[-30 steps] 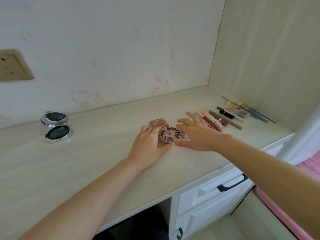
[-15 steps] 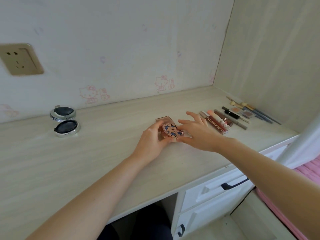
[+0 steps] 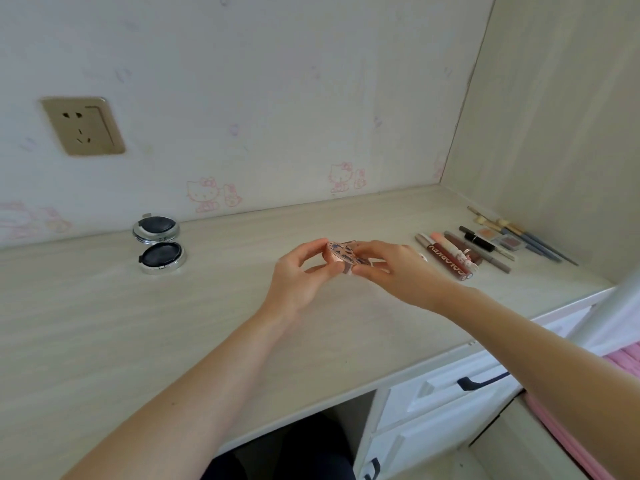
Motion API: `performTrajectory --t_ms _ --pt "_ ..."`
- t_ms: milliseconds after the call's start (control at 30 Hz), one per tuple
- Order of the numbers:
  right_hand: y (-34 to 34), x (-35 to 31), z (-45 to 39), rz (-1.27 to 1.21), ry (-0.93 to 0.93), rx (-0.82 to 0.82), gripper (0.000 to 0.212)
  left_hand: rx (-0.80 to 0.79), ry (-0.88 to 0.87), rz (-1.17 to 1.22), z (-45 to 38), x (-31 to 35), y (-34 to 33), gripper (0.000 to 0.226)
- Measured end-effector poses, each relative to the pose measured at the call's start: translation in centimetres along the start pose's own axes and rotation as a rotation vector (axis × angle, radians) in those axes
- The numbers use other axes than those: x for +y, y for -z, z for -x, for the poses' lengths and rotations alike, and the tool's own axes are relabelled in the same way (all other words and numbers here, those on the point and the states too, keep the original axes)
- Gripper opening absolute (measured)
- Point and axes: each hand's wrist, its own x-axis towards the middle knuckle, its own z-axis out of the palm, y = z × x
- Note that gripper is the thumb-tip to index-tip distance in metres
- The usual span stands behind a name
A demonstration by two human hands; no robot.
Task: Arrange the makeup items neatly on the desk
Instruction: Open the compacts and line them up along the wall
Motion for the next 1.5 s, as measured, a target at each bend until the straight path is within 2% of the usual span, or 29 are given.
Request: performTrajectory --t_ms 133,267,333,533,633,700,867,1000,1167,1367,1500 --pt "-0.5 -2.6 -0.4 -0.108 -0.049 0.053 0.037 0.045 0.087 0.236 0.7 0.5 1.7 0.053" --pt "-1.2 -5.3 -1.1 -0.179 -0.048 0.1 0.026 -0.023 0.061 0.369 1.9 1.6 3.5 0.029" --pt "-1.6 -6.6 -1.4 -0.214 -0.038 0.096 0.024 -0.029 0.041 0.393 2.4 2.1 4.5 0.026" --pt "-3.4 -9.9 -1.9 -0.312 0.04 -0.011 0.022 0.048 0.093 0.333 3.7 3.1 7.9 0.036" --pt "-4.2 -11.2 -2.2 -0.324 0.059 -0.054 0.026 0.008 0.113 0.332 4.4 3.1 9.9 0.04" --pt "-4.9 -12.1 -2.4 -0.312 0.077 -0.111 0.024 -0.016 0.076 0.321 4.8 2.9 10.9 0.049" --pt "-6.3 -14.2 -2.7 -0.321 0.118 -0.145 0.022 0.094 0.023 0.186 6.0 2.9 13.2 0.077" --pt "-7.0 -15.3 -3.1 -0.317 0.115 -0.215 0.022 0.121 0.01 0.084 7.0 2.9 15.2 0.07" --pt "-8.1 -16.6 -3.5 -0.32 0.109 -0.328 0.049 0.08 0.016 0.252 7.9 2.3 16.7 0.066" --pt "-8.7 -18.1 -4.4 -0.413 0.156 -0.361 0.045 -0.07 0.053 0.417 8.5 2.0 18.1 0.056" --pt "-8.7 -18.6 -4.8 -0.432 0.13 -0.363 0.067 -0.11 0.042 0.454 8.4 1.7 18.6 0.054"
